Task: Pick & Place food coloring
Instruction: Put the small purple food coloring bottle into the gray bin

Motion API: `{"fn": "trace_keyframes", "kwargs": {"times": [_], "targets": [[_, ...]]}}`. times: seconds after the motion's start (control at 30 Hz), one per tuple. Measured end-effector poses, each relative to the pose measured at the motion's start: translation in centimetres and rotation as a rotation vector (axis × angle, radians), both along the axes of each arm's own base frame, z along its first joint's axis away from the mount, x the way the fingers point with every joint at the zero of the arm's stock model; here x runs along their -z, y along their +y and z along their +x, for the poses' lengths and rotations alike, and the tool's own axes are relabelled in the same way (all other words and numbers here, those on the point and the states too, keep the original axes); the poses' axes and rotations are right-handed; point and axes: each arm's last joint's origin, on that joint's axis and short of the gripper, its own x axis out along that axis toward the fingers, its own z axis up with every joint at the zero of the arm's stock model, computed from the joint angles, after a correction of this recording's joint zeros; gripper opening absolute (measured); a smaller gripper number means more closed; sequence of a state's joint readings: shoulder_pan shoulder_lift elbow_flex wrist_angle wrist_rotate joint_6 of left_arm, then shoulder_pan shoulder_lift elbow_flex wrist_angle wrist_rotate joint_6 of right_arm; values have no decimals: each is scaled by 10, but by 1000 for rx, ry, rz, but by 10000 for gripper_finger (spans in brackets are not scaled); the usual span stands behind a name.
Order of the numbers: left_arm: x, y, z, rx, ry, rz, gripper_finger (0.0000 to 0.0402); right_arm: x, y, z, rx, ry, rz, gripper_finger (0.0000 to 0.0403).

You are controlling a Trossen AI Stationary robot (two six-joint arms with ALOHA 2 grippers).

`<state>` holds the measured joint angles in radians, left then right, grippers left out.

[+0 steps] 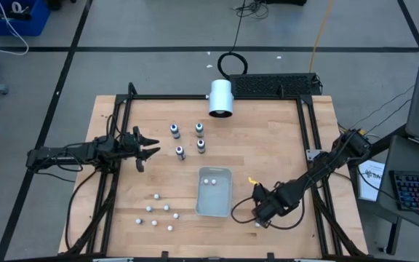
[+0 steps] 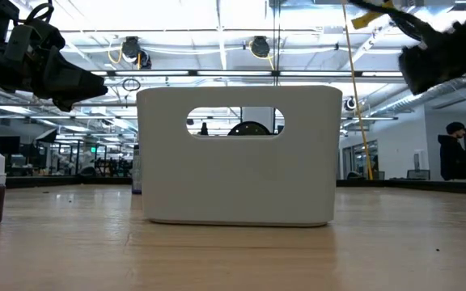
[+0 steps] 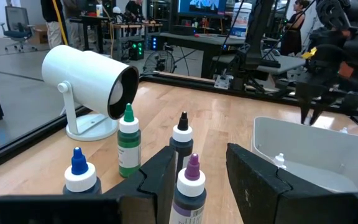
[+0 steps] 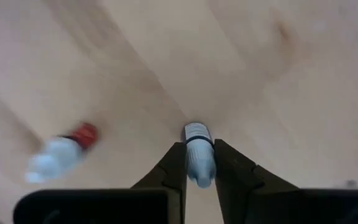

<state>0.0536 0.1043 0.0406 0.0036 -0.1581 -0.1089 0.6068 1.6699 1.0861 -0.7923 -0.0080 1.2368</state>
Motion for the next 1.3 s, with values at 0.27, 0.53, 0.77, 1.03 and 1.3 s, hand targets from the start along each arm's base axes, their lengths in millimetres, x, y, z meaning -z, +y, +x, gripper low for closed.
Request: {"fn": "trace_keyframes", "kwargs": {"times": [0.27,0.53,0.77,1.03,1.3], "targets": [[0,0,0,0,0,0,148,-65,-19,25,-114,-278,-45,42],[0,0,0,0,1,0,147,-155,-50,78,-324,-495,-177,42],[0,0,0,0,1,0,148,-199,-59,125,-459,-411,-295,42],[0,0,0,0,1,0,147,-165,-57,168,-568,-253,-288,42],[0,0,0,0,0,0,147,-95,-47,202,-697,-105,-202,42]]}}
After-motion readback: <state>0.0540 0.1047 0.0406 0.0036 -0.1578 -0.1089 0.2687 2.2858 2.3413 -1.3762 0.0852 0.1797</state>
